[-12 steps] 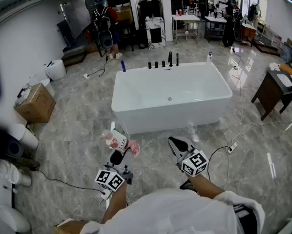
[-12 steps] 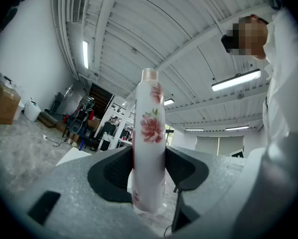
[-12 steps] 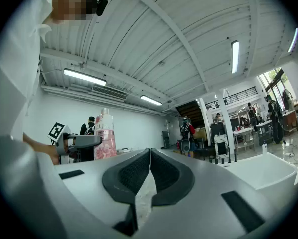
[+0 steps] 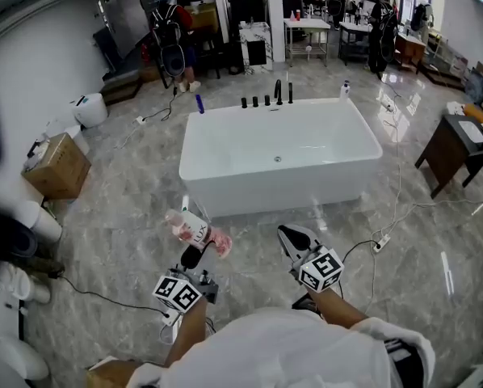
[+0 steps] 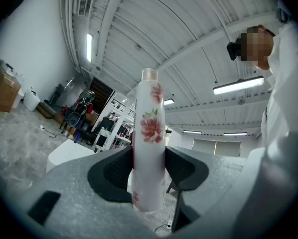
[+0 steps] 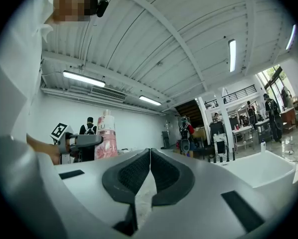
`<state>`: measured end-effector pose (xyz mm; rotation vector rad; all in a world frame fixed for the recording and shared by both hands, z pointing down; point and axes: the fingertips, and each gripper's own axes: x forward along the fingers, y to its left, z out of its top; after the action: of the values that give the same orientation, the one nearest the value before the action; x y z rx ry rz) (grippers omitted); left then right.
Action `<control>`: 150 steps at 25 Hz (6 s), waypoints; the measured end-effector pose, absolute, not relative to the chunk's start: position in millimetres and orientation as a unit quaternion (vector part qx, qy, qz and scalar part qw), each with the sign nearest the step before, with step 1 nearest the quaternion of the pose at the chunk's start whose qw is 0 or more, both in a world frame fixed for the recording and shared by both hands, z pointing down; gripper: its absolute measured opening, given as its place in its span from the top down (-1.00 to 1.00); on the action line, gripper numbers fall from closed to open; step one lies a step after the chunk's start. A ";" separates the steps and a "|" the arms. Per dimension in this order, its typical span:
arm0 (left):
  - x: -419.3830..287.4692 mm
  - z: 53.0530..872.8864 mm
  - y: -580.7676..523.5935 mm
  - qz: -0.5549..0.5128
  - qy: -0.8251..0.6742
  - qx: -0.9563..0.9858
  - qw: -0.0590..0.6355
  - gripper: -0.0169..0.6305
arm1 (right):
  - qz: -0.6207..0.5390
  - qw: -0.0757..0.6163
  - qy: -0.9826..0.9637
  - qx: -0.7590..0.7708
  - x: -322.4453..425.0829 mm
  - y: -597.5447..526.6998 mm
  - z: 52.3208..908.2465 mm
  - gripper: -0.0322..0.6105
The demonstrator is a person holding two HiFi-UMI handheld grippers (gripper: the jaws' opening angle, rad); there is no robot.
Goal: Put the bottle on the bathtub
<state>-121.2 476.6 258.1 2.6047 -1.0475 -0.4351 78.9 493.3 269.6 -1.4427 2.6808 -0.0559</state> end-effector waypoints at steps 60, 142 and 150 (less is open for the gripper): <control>-252.3 335.1 42.2 -0.172 -0.388 0.871 0.247 0.31 | -0.129 0.060 0.872 -0.468 33.2 35.0 318.6 0.85; -1.8 673.3 -781.0 0.032 -0.422 0.903 0.075 0.31 | -0.077 -0.105 0.799 -0.587 138.8 -689.8 676.7 0.85; 25.0 686.6 -822.6 0.022 -0.415 0.908 0.044 0.31 | -0.054 -0.122 0.800 -0.585 139.2 -693.3 692.2 0.85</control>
<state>25.0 -822.6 686.6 2.7756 -1.2687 0.0685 139.2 -693.3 692.2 -1.9946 2.7302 -0.1834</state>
